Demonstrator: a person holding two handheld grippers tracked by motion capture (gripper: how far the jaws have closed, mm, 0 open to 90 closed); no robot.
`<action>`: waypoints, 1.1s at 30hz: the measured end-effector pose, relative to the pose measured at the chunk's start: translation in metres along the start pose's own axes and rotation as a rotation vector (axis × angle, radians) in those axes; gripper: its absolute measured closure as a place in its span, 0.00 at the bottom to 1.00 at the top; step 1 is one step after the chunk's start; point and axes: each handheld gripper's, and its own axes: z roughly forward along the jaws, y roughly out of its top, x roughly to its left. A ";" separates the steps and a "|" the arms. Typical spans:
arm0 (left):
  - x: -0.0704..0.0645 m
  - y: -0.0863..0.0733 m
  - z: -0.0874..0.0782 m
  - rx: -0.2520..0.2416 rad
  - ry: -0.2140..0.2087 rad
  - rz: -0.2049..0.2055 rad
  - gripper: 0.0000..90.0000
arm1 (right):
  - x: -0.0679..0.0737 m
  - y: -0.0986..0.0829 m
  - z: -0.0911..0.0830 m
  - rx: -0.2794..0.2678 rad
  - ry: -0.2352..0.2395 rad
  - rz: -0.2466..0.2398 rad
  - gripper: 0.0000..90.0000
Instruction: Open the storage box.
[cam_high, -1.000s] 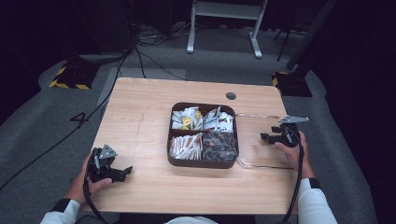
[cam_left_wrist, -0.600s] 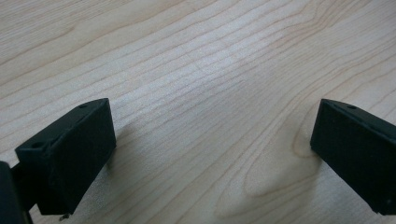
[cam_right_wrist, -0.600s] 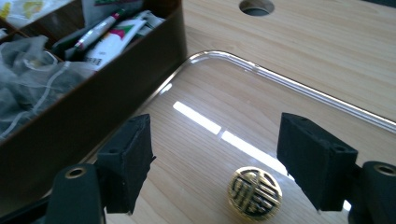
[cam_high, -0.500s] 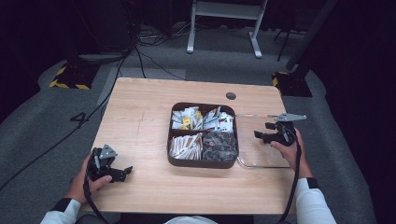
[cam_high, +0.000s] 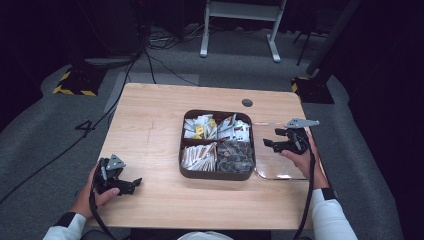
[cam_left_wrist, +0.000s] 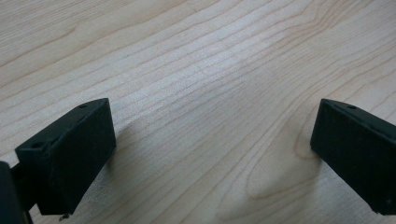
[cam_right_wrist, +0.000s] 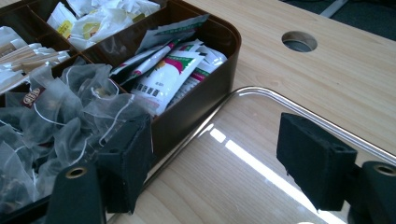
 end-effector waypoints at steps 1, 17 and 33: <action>0.000 0.000 0.000 0.000 -0.001 0.000 0.00 | 0.004 0.004 0.001 -0.003 0.003 -0.012 0.31; 0.001 0.000 0.000 0.003 -0.005 0.001 0.00 | 0.033 0.034 0.021 0.003 0.035 -0.097 0.31; 0.001 -0.001 0.000 -0.001 -0.005 0.003 0.00 | 0.046 0.051 0.046 0.015 0.051 -0.110 0.32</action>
